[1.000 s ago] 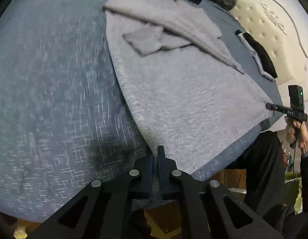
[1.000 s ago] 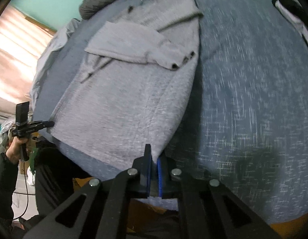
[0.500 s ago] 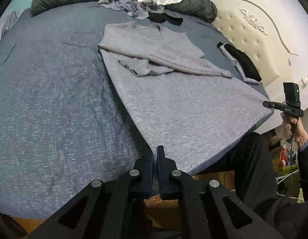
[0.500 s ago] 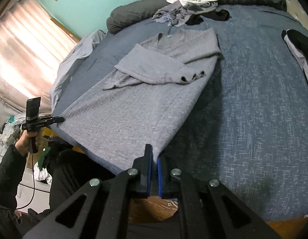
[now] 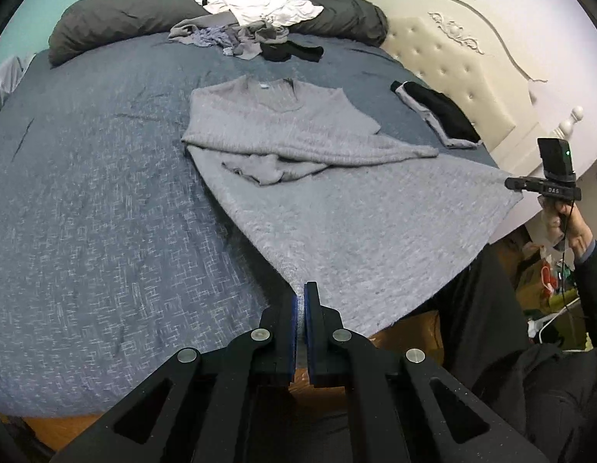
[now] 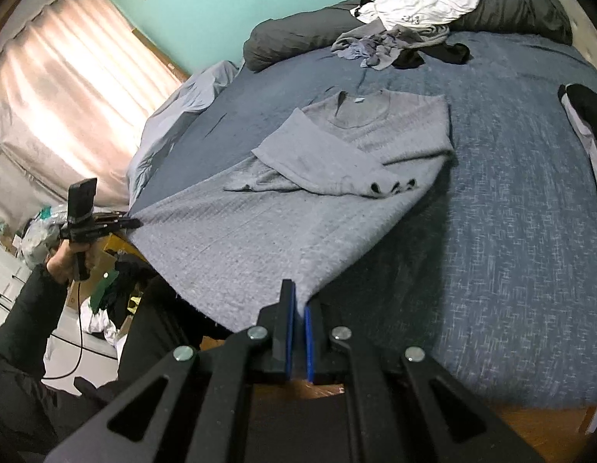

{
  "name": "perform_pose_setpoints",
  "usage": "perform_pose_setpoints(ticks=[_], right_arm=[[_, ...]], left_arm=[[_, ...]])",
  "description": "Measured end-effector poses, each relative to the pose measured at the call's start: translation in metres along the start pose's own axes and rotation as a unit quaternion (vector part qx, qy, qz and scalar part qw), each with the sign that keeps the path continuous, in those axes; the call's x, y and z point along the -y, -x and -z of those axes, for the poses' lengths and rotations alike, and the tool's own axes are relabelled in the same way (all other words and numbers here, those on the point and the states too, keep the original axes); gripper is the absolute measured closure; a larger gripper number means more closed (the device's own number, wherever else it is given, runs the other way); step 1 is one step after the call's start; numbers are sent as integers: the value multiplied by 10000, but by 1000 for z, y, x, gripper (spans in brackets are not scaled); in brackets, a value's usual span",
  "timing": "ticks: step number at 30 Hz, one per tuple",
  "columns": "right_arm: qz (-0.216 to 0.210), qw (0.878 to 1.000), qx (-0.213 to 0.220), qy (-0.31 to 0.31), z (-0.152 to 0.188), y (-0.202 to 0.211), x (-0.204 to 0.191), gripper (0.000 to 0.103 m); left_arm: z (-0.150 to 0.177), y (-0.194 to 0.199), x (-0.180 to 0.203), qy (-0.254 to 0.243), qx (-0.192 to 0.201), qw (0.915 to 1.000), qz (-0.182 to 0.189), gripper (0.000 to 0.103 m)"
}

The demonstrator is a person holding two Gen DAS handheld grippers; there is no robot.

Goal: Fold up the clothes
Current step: 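Lift the hem with both tools and fold it toward the collar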

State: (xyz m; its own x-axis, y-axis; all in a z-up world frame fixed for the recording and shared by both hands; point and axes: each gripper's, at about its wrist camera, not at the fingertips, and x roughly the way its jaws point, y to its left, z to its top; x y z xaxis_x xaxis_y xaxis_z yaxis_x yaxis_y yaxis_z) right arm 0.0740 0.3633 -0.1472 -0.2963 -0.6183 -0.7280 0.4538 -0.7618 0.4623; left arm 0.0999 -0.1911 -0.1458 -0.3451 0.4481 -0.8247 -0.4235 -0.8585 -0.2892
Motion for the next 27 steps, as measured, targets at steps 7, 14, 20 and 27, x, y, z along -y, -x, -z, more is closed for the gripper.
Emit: perform_pose_setpoints(ticks=[7,14,20,27], right_arm=[[74,9999,-85,66,-26,-13,2,99],[81,9999,-31,-71,-73,-27,23,99],[107,9990,58,-432,-136,-41,67,99],[315,9973,13,-670,-217,-79,122,99]], left_arm=[[-31,-10,-11,134,63,9999,0,100],[-92,-32,-44,368,213,9991,-12,100],[-154,-59,-84,630,336,9974,-19,100],[-222,-106,-134,954,338,9948,-80,100]])
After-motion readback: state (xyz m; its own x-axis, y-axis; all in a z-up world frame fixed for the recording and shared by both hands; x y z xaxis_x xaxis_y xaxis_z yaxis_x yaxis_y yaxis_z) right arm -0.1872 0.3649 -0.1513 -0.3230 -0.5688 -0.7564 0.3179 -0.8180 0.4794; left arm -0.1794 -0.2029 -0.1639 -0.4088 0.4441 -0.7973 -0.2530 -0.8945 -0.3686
